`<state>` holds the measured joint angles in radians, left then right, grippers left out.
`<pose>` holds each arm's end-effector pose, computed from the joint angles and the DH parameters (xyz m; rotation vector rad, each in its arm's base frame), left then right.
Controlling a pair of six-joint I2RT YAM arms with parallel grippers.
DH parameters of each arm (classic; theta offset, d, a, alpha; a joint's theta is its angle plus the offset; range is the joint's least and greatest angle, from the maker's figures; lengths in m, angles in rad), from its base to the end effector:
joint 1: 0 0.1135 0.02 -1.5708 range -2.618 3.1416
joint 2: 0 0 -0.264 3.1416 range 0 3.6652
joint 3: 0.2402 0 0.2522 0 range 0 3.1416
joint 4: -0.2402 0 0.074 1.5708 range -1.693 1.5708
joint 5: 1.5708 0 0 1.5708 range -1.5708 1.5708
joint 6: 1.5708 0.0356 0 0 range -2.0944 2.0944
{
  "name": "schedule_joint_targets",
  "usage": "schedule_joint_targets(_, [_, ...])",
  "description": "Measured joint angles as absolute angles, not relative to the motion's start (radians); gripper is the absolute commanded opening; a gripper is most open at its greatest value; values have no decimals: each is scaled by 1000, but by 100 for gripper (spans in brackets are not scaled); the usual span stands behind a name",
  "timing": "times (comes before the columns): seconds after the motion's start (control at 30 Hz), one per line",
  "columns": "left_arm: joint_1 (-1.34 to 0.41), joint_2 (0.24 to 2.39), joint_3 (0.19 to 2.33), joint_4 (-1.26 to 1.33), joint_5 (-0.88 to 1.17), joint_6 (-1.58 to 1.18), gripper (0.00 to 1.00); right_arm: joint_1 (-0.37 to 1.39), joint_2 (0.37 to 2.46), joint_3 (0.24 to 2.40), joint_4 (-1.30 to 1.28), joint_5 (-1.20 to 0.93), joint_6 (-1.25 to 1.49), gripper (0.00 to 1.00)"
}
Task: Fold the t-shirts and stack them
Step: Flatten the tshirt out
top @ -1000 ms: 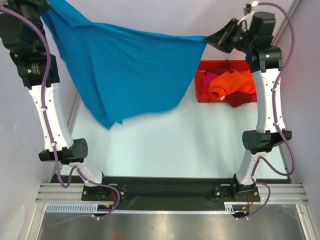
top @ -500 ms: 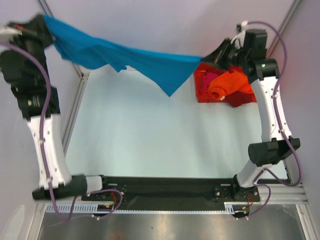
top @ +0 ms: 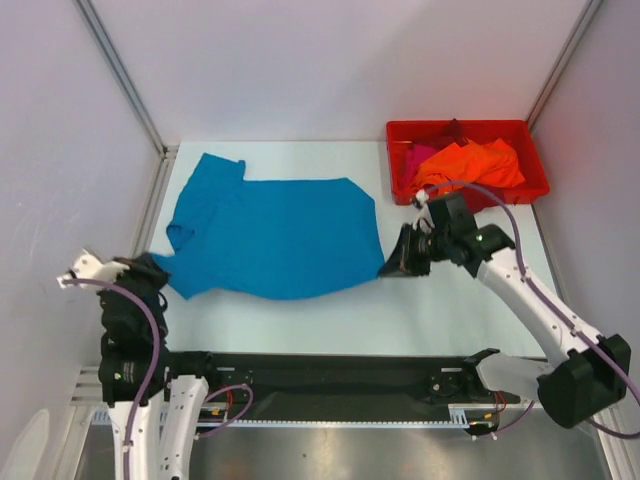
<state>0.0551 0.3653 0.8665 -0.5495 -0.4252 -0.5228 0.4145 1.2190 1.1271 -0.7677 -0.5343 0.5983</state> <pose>0.0648 0.0183 0.3730 -0.7625 1.4234 -0.0171 0.2186 0.1160 0.3193 -0.0242 2.5770 1.0755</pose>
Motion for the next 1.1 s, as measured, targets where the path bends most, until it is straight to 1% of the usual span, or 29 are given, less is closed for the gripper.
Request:
schedule_joint_targets(0.03, [45,330,824,-596,-450,-555,0,427,1184,1065,-771,-529,603,0])
schedule_joint_targets(0.1, [15,265,759,-710,-487,-608,3,444,1126,957,-768,-519,622,0])
schedule_joint_targets(0.13, [-2,232,743,-757,-503,-641,0,450,1101,911,-757,-516,632,0])
schedule_joint_targets(0.27, [-21,147,760,-873,-582,-759,0,476,1047,772,-748,-500,668,0])
schedule_joint_targets(0.37, [-21,193,801,-905,-600,-790,0,485,1039,736,-745,-483,681,0])
schedule_joint_targets(0.53, [-21,356,857,-925,-571,-775,0,494,1039,760,-738,-451,680,0])
schedule_joint_targets(0.6, [-21,402,907,-924,-551,-738,0,517,1042,820,-776,-421,677,0])
schedule_joint_targets(0.67, [-23,442,1014,-923,-525,-685,0,540,1045,914,-814,-396,670,0])
schedule_joint_targets(0.87, [-36,574,1457,-756,-455,-531,0,613,1052,1370,-901,-313,645,0])
schedule_joint_targets(0.93, [-41,607,1589,-696,-431,-486,0,627,1038,1487,-912,-296,643,0])
schedule_joint_targets(1.03, [-46,640,1742,-633,-399,-435,0,637,1004,1601,-915,-284,645,0])
schedule_joint_targets(1.1, [-49,662,1847,-606,-378,-408,0,640,977,1638,-915,-278,651,0])
